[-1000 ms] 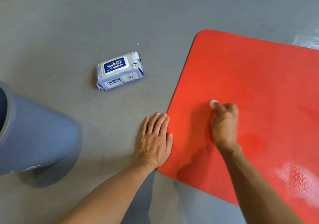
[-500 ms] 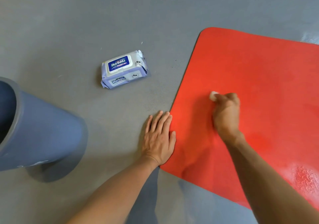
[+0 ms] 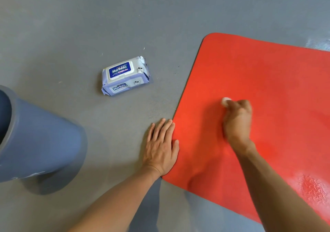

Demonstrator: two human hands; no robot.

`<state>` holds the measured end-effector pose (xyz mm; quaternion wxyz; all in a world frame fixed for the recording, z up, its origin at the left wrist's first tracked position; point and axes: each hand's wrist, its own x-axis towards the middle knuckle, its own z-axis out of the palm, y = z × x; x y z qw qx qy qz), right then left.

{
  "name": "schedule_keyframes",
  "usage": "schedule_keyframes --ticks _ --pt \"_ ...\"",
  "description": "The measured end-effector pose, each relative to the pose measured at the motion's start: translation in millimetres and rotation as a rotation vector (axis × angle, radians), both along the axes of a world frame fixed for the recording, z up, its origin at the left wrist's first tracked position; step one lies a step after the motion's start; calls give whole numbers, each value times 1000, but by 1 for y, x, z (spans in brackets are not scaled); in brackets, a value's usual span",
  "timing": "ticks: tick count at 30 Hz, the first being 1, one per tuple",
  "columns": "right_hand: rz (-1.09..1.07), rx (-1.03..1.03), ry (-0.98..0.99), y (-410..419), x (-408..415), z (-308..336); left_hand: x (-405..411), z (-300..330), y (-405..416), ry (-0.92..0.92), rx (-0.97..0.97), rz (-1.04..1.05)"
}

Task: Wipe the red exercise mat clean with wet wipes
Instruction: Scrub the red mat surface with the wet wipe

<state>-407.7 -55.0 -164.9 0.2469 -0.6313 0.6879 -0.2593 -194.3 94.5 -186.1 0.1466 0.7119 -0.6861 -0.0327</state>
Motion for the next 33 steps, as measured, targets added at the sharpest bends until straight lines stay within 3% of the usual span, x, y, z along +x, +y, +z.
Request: schedule_keyframes --ticks 2,4,6,9,11,13,15,17,19,24,27,28,33 --pt "-173 68 -53 -2 -7 10 0 -1 -1 -8 6 6" --pt "-190 50 -120 7 14 14 -1 0 0 -15 8 9" --pt "-17 26 -37 27 54 13 -1 0 0 -16 13 5" --pt "313 7 -198 62 91 16 -1 1 -1 -7 20 1" --pt "426 2 -109 60 84 10 -1 1 -1 -5 22 5" --pt "367 -37 -12 36 57 6 -2 2 -1 -10 17 6" --pt "121 -94 114 3 30 8 -2 2 0 -21 15 1" --pt "-44 -26 38 -15 22 12 -2 2 0 -42 21 -10" --pt "-67 -7 19 -14 36 7 -2 2 0 -67 26 -16" --pt "352 -111 -122 35 91 -1 -8 2 -4 -188 114 -49" --pt "511 -166 22 28 73 -3 -11 4 -6 -272 179 -112" --pt "486 -172 12 17 58 -6 -9 5 -10 -279 166 -132" --pt "-53 -74 73 -33 -6 6 -7 8 -57 -52 104 -125"
